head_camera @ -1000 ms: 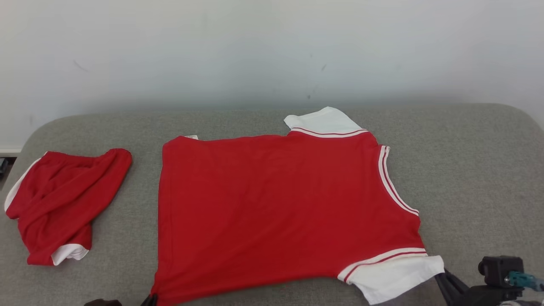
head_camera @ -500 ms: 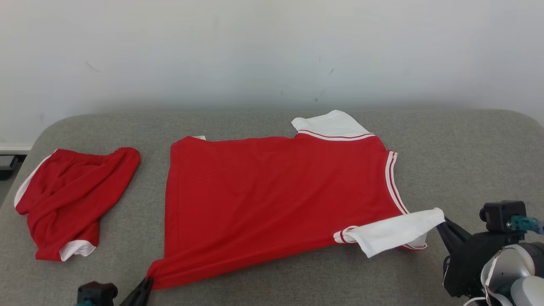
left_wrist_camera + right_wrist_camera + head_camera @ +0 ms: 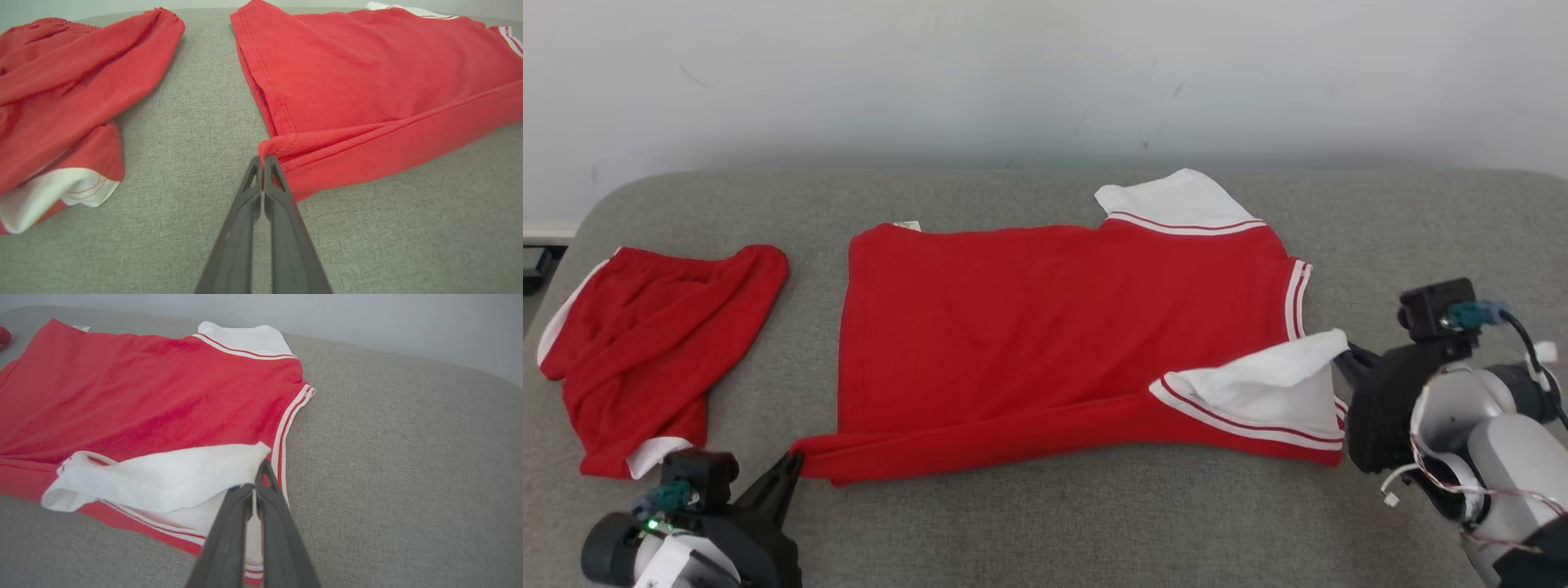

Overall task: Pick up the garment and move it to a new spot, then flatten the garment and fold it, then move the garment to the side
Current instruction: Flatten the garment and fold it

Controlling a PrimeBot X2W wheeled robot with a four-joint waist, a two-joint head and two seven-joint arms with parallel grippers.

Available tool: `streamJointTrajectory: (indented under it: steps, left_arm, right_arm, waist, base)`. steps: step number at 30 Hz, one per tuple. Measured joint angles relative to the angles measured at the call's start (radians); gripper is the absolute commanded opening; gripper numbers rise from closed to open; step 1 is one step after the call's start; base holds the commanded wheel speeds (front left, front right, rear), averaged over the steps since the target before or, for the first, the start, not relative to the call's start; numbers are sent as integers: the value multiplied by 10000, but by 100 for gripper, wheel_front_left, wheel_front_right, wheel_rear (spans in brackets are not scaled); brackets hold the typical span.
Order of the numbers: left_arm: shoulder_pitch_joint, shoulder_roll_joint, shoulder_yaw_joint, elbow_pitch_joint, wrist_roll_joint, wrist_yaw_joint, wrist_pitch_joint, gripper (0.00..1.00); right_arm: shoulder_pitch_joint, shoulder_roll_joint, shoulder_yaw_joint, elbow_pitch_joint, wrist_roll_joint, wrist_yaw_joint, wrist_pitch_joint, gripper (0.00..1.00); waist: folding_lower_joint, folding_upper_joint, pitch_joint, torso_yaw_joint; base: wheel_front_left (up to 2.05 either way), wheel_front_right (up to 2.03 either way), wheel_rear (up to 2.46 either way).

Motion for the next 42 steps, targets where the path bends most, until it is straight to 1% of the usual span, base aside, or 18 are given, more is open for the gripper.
streamJointTrajectory:
  steps: [1, 4, 10, 13, 17, 26, 31, 32, 33, 34, 35, 38, 42]
  left_arm:
    - [-107, 15, -38, 42, -4, -2, 75, 0]
    - [-404, 77, -240, 82, -232, -2, 151, 0]
    - [-1206, 67, -702, 127, -495, -2, 240, 0]
    - [-1436, 79, -849, 303, -548, -2, 282, 0]
    - [-1750, 217, -1049, 556, -855, -2, 313, 0]
    - [-2269, 211, -1475, 1026, -1154, -2, 268, 0]
    - [-2385, 203, -1682, 1221, -1254, -2, 217, 0]
    - [-2400, 194, -1720, 1298, -1294, -2, 190, 0]
    - [-2416, 188, -1733, 1342, -1415, -2, 173, 31]
    - [-2458, 167, -1728, 1423, -1505, -2, 88, 92]
    - [-2521, 132, -1728, 1517, -1538, -2, 13, 100]
    - [-2535, -6, -1701, 1708, -1578, -2, -180, 100]
    - [-2429, -121, -1578, 1948, -1674, -2, -600, 100]
  right_arm:
    - [-201, 67, 82, 180, -23, 73, 69, 0]
    - [-798, 263, 238, 717, -102, 142, 173, 0]
    - [-1548, 512, 359, 1735, -207, 140, 251, 0]
    - [-1936, 734, 447, 2163, -290, 140, 244, 0]
    - [-2529, 1049, 552, 2679, -462, 140, -10, 0]
    - [-3094, 1197, 658, 4033, -715, 148, -729, 0]
    - [-3382, 1302, 731, 4525, -823, 199, -1129, 0]
    - [-3420, 1321, 734, 4633, -882, 198, -1289, 18]
    - [-3431, 1350, 736, 4704, -936, 198, -1417, 85]
    - [-3450, 1409, 738, 4840, -978, 198, -1524, 100]
    - [-3466, 1475, 748, 4993, -978, 199, -1620, 100]
    - [-3464, 1561, 725, 5302, -978, 249, -2048, 100]
    - [-3335, 1482, 614, 5476, -970, 410, -2708, 100]
  waist:
    - [0, 0, 70, -8]
    - [0, 0, 290, -47]
    - [1, 0, 736, -140]
    - [1, 0, 945, -190]
    - [1, 0, 1188, -267]
    - [-1, 1, 1388, -231]
    - [0, 1, 1407, -189]
    - [0, 0, 1399, -175]
    - [-1, 1, 1394, -164]
    - [0, 0, 1384, -157]
    - [-1, 0, 1363, -150]
    - [-1, 1, 1244, -136]
    - [-1, 0, 997, -134]
  base:
    - [0, 0, 0]
    - [0, 0, 0]
    - [0, 0, 0]
    - [0, 0, 0]
    - [0, 0, 0]
    - [0, 0, 0]
    - [0, 0, 0]
    - [0, 0, 0]
    - [0, 0, 0]
    - [0, 0, 0]
    - [0, 0, 0]
    - [0, 0, 0]
    - [0, 0, 0]
